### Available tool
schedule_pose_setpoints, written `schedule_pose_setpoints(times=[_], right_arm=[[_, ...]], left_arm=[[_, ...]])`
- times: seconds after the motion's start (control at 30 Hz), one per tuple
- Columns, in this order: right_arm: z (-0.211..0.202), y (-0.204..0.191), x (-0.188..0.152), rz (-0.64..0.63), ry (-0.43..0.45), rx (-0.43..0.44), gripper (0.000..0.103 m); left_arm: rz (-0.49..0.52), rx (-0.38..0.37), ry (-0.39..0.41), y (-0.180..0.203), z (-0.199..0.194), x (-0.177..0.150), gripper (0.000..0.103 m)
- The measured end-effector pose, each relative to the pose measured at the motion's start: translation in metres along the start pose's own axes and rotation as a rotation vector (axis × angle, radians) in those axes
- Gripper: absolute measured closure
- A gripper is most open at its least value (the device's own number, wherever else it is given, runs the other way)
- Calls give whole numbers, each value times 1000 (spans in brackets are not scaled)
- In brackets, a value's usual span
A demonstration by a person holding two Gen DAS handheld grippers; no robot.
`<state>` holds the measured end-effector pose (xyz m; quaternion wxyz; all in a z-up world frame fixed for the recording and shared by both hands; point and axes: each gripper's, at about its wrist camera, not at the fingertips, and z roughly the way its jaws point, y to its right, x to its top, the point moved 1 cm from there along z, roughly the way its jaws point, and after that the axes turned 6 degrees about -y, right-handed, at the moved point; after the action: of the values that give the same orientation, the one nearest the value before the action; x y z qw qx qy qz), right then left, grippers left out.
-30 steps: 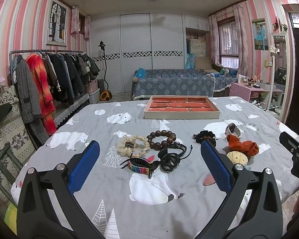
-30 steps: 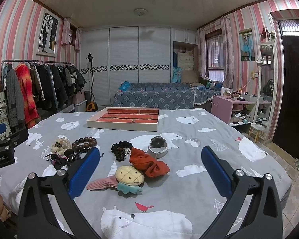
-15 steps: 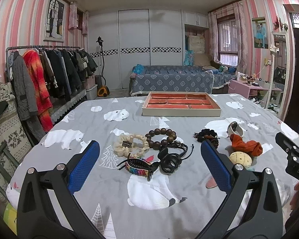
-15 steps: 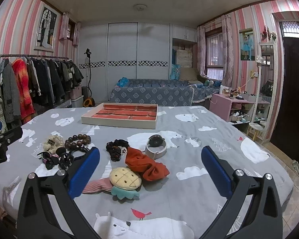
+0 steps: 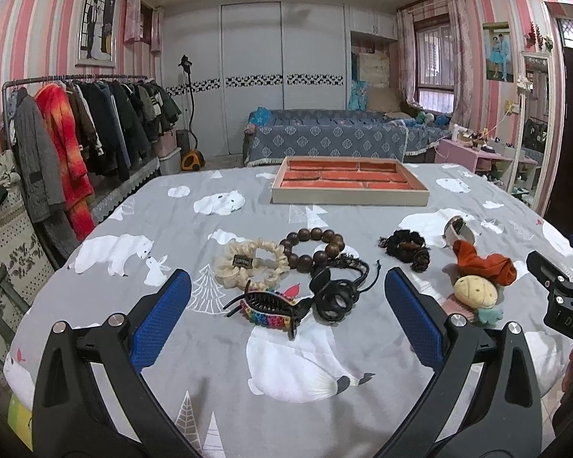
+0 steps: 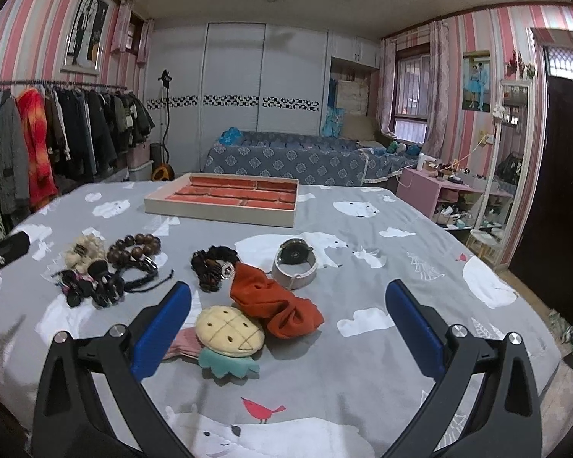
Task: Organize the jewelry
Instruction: 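Grasp the black hair ties with the left tool while the right tool grasps the orange scrunchie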
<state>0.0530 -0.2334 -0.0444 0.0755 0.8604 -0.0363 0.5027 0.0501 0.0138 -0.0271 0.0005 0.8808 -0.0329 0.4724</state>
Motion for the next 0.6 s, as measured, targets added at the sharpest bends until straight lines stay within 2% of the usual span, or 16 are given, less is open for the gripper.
schedule_pose_setpoints(times=[0.27, 0.6], right_arm=[[19, -3, 0, -16, -29, -9, 4], [50, 8, 3, -1, -114, 23, 4]], left_arm=[[-3, -42, -53, 1, 25, 1, 5], [-12, -93, -155, 11, 65, 4, 5]])
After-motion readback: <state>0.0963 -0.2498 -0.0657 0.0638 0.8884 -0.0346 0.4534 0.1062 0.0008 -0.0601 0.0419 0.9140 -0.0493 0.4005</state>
